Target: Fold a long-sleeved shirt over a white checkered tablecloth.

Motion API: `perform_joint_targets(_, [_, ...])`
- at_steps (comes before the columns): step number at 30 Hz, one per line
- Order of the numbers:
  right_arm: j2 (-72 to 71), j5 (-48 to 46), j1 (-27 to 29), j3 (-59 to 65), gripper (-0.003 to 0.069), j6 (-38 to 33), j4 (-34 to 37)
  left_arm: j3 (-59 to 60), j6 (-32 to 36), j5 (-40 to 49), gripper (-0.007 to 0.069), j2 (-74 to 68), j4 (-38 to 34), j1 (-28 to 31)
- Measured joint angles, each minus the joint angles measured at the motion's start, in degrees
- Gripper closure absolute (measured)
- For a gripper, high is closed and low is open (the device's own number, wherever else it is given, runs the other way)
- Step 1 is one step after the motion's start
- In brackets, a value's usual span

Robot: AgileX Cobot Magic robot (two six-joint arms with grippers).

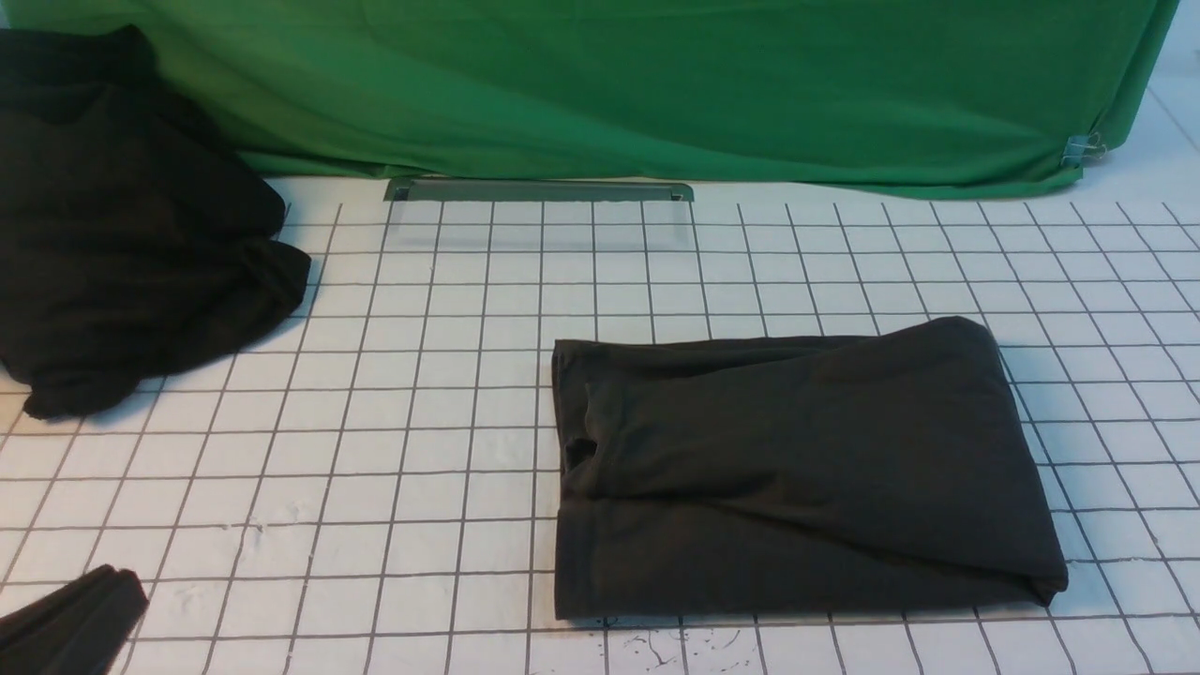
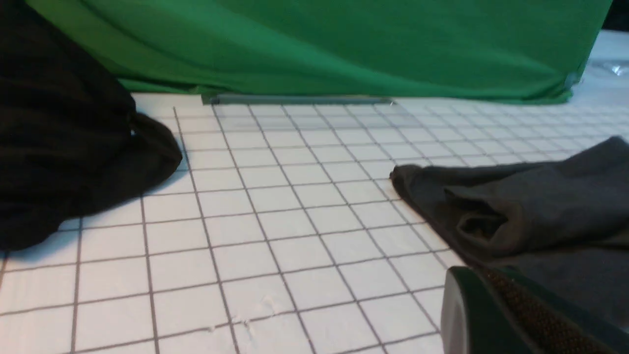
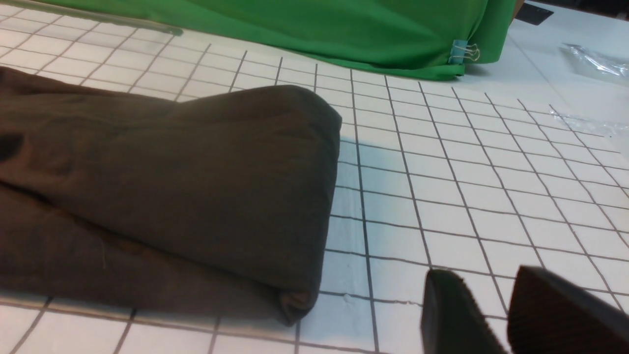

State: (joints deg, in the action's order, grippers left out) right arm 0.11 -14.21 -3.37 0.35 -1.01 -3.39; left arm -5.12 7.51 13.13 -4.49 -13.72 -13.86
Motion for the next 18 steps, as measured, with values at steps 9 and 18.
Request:
perform_joint_targets(9, [0.00,0.02,0.00,0.00,0.0459,0.00,-0.06,1.01,-5.54,-0.64,0.0599,0.83,6.15,0.37])
perform_joint_targets(18, [0.00,0.07,0.00,0.00,0.0439,0.00,-0.06,1.98,-9.24,0.91,0.0599,4.34,12.94,11.62])
